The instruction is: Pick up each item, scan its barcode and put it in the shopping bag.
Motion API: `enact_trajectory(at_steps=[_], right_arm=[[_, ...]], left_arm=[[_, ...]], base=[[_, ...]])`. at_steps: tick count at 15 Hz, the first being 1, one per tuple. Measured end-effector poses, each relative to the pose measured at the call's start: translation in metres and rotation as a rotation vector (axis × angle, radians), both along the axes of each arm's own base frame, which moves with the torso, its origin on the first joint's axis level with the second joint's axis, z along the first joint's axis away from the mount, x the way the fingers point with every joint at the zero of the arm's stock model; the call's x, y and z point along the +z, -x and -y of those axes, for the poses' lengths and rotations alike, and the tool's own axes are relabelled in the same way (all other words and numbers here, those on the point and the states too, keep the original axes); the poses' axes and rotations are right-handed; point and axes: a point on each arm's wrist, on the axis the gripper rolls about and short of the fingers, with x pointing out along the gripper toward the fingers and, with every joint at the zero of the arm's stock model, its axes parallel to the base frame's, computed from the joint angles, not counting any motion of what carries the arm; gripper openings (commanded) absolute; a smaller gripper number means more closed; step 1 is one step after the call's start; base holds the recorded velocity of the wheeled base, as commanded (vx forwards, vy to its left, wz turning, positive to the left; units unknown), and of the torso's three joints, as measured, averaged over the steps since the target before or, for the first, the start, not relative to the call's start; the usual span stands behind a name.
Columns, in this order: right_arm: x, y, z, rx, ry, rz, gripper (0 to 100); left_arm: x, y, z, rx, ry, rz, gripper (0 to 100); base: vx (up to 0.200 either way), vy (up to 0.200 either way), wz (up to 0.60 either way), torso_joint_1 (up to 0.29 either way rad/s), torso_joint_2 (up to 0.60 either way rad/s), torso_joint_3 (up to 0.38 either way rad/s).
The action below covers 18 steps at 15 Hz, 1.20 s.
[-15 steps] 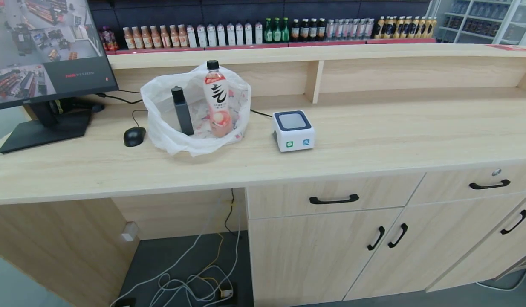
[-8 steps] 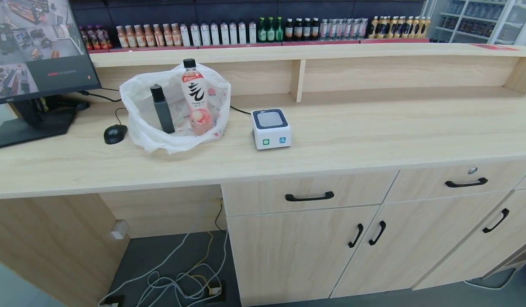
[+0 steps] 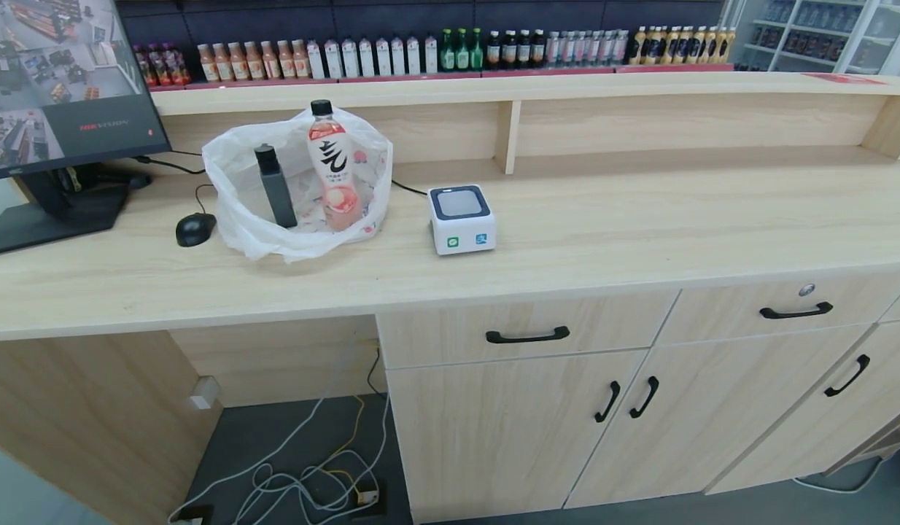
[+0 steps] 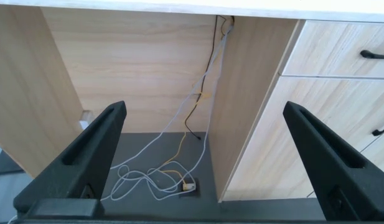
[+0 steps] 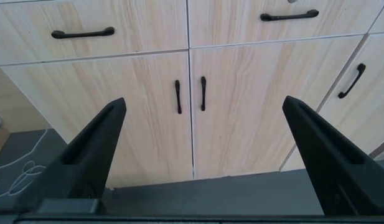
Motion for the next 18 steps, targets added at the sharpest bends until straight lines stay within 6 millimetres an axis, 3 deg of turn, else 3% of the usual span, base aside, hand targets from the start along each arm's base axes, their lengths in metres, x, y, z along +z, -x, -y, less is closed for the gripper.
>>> enact_trajectory(at_steps=[7, 13, 18], right_arm=[[0.0, 0.0, 0.0, 0.0, 0.0, 0.0, 100], [0.0, 0.0, 0.0, 0.0, 0.0, 0.0, 100], [0.0, 0.0, 0.0, 0.0, 0.0, 0.0, 100]], left_arm=[[0.0, 0.0, 0.0, 0.0, 0.0, 0.0, 100], [0.0, 0.0, 0.0, 0.0, 0.001, 0.0, 100], [0.0, 0.0, 0.0, 0.0, 0.003, 0.0, 100]], base=[[0.0, 0.0, 0.0, 0.0, 0.0, 0.0], [0.2, 0.0, 0.0, 0.003, 0.0, 0.004], [0.0, 0.0, 0.0, 0.0, 0.0, 0.0]])
